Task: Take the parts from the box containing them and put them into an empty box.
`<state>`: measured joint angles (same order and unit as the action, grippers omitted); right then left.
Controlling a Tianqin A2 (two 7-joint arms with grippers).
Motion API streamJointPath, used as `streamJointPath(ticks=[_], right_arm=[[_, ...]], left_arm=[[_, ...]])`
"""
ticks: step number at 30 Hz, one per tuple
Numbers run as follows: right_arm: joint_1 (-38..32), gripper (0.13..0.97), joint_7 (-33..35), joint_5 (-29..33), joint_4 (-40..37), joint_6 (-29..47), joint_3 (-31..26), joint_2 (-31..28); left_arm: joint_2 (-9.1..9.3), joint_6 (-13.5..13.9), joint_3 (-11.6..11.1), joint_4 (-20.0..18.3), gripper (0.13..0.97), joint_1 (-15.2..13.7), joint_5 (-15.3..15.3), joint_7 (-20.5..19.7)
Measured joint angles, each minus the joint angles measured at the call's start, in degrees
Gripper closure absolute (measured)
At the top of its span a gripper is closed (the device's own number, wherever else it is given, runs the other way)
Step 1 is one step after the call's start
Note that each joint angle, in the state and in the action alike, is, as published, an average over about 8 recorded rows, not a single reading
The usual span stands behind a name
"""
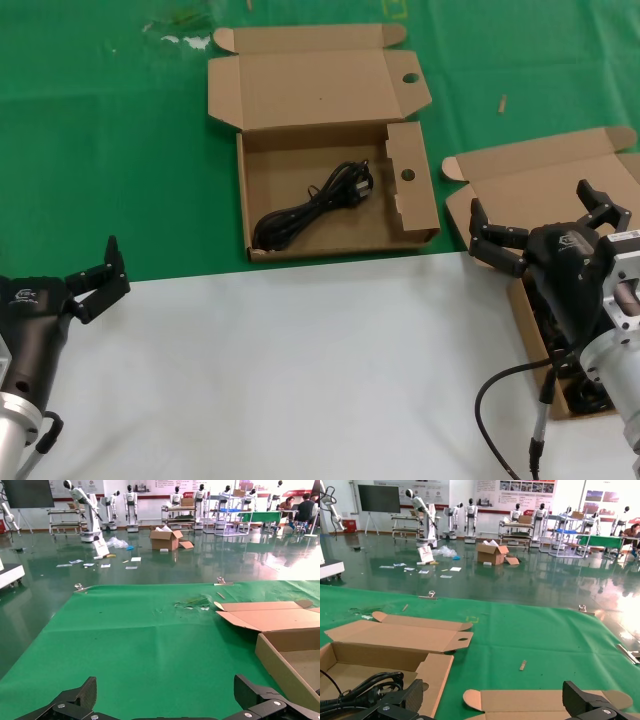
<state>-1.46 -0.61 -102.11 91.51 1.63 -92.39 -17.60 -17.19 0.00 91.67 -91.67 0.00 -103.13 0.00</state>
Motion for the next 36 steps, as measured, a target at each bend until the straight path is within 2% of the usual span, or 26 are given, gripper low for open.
streamJointPath(ticks=[36], right_arm=[[0.0, 0.129, 0.0, 0.0, 0.0, 0.0, 0.0, 0.0]], left_arm=[[0.0, 0.0, 0.0, 0.0, 0.132, 0.0, 0.0, 0.0]])
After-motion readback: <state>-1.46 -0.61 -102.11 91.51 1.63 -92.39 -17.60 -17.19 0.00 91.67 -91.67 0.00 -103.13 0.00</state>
